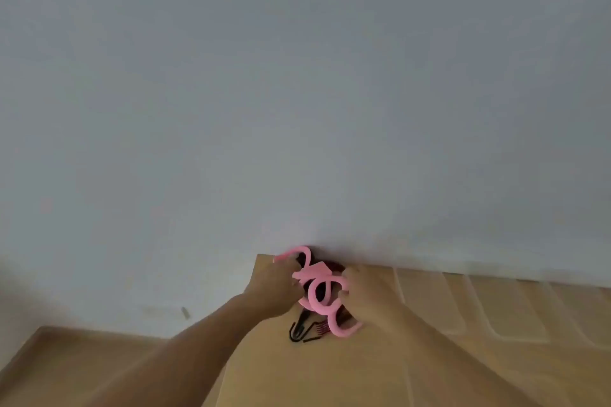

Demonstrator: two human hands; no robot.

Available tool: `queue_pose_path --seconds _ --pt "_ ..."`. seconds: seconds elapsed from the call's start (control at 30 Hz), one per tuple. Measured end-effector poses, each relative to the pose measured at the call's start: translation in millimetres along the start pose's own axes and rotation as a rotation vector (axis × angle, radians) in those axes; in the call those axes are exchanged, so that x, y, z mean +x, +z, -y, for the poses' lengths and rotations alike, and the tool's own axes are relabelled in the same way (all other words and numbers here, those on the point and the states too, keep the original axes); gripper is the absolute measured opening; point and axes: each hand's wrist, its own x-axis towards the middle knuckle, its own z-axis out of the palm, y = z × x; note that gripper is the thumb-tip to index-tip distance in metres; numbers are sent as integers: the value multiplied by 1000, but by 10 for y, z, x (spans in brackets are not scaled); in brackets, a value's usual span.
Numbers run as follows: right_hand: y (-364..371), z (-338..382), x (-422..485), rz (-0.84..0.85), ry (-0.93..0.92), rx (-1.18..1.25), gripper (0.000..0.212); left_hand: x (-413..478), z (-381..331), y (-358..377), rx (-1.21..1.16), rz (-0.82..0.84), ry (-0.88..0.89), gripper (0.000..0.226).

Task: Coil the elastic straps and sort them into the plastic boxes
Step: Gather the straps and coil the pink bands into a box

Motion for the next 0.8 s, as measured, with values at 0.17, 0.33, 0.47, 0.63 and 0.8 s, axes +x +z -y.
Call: queue_pose_path --seconds 0.17,0.33,0.47,0.63,0.8 --pt "300 -331 281 25 95 -87 33 357 88 166 197 30 -21 56" --pt "360 -469 265 -1 129 -174 23 431 18 286 417 40 27 14" --pt "135 -470 175 -125 161 117 20 379 -168 103 128 -29 11 25" --pt "-317 -352 -28 -140 164 625 48 218 -446 -443 -260 -141 12 29" --pt "-995 -88 -247 -143 125 1011 46 -108 -765 -821 -364 -213 102 34"
